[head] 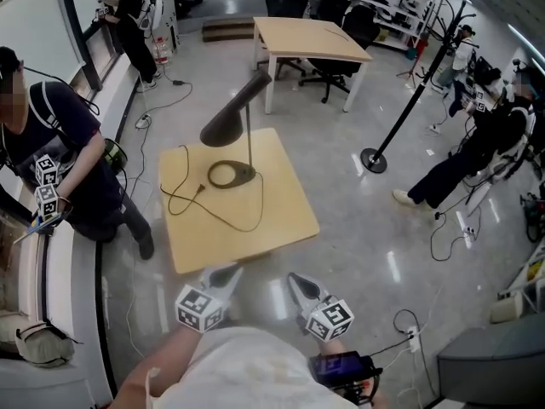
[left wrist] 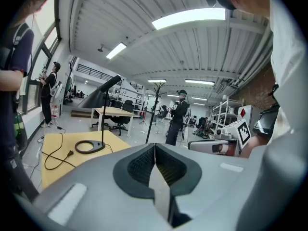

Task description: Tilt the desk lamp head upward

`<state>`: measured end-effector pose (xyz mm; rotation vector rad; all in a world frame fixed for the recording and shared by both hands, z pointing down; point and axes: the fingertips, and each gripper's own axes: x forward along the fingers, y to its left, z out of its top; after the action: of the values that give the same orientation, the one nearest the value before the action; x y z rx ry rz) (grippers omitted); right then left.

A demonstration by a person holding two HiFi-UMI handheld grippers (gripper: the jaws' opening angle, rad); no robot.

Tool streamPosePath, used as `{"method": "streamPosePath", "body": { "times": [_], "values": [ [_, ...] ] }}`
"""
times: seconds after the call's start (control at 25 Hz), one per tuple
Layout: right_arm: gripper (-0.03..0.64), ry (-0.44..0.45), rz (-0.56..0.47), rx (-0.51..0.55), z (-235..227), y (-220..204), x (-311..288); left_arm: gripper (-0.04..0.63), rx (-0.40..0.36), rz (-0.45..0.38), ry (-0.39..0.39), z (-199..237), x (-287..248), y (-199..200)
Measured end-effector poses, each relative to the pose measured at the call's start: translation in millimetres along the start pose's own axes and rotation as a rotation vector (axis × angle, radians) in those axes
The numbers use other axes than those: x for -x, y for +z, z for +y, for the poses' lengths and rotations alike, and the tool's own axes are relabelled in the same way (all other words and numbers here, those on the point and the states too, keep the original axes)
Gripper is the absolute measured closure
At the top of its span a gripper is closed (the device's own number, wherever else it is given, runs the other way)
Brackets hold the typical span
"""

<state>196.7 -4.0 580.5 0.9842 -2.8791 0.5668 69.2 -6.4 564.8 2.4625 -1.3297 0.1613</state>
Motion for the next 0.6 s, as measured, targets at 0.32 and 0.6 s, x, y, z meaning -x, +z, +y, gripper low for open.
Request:
{"method": "streamPosePath", "body": {
  "times": [0.32,0.6],
  "values": [
    [0.604,-0.066,0.014,0.051,-17.2,27.2,-31.8,0.591,0.013,-0.033,-0.05,44.0,-26.9,18.6],
    [0.604,-0.076,0.038,0.086,-19.8,43.0,-80.9,0.591,0.032,-0.033,-0.056,87.7,-26.4,26.3]
  ]
}}
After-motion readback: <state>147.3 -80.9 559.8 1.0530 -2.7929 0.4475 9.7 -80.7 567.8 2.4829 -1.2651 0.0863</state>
